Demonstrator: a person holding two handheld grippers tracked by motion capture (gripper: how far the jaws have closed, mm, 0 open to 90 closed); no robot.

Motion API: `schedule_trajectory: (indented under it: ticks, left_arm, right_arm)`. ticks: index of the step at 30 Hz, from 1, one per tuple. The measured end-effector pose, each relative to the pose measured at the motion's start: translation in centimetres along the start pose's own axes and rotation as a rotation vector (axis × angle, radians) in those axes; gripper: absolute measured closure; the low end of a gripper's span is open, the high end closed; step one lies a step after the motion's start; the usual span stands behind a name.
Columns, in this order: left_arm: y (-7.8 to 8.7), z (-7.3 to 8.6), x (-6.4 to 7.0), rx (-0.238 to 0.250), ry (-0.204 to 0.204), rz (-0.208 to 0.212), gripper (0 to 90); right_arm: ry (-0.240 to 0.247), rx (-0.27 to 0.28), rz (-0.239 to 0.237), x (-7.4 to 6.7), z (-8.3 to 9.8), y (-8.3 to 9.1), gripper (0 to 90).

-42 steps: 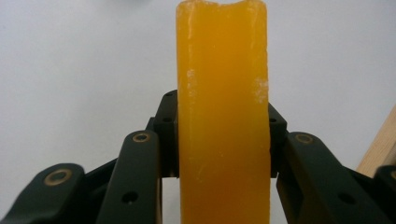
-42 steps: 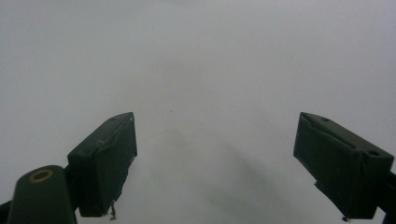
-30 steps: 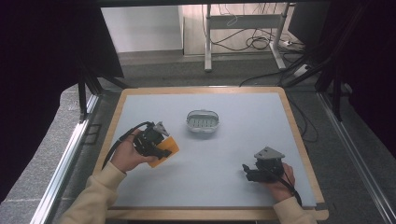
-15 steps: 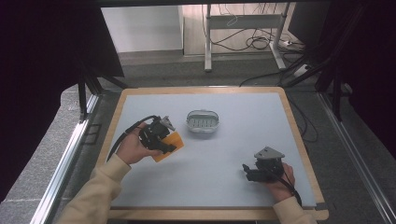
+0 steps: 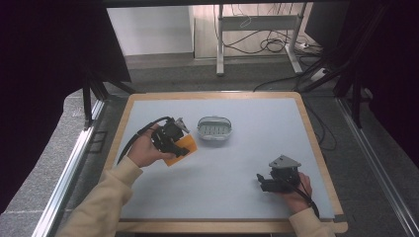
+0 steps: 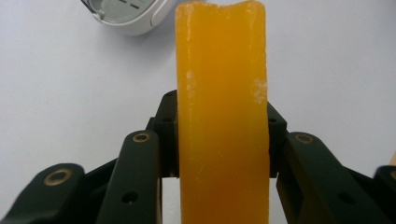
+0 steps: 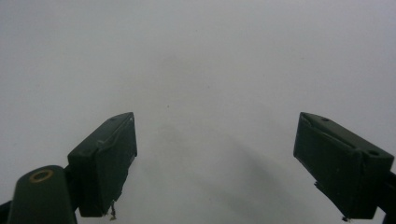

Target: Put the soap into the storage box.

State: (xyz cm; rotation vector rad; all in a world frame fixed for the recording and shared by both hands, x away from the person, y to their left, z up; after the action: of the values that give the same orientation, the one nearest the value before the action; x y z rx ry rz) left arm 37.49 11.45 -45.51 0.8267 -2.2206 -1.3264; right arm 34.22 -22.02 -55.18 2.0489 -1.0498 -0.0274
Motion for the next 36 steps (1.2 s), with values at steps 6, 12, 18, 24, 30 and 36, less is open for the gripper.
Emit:
schedule_trajectory:
  ticks: [6,12,18,24,30,36]
  left_arm:
    - [-0.1,-0.8,-0.2,-0.011,-0.019,-0.006,61.9]
    - [-0.1,-1.8,-0.3,-0.004,-0.026,-0.006,61.9]
    - [-0.3,-2.5,-0.5,-0.013,-0.048,-0.026,61.9]
    - [-0.3,-3.3,-0.8,-0.010,-0.059,-0.024,61.9]
    - [-0.5,-4.1,-0.8,-0.009,-0.075,-0.022,61.9]
    - [-0.6,-5.1,-1.0,-0.001,-0.076,-0.025,61.9]
  right_arm:
    - [0.000,0.000,0.001,0.0,0.0,0.0,13.8]
    - [-0.003,-0.002,0.003,0.1,0.0,0.0,13.8]
    - [-0.001,0.009,0.009,0.1,-0.1,0.1,14.0]
    - [0.002,0.014,0.011,0.1,-0.1,0.2,14.3]
    - [-0.002,0.019,0.012,0.1,-0.2,0.2,14.6]
    - [-0.005,0.023,0.012,0.1,-0.2,0.3,14.7]
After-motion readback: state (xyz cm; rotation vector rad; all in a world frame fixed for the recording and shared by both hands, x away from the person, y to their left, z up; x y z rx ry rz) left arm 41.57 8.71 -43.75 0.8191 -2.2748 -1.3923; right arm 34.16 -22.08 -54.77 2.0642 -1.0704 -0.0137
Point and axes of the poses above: each handheld gripper's, and its own axes: y roughly backward along the jaws, z roughly out of its underside, x roughly to its right, the point moved 5 cm from there along -y, roughly forward along the jaws, and after that the axes turned 11 degrees about y, right-handed, at the moved point
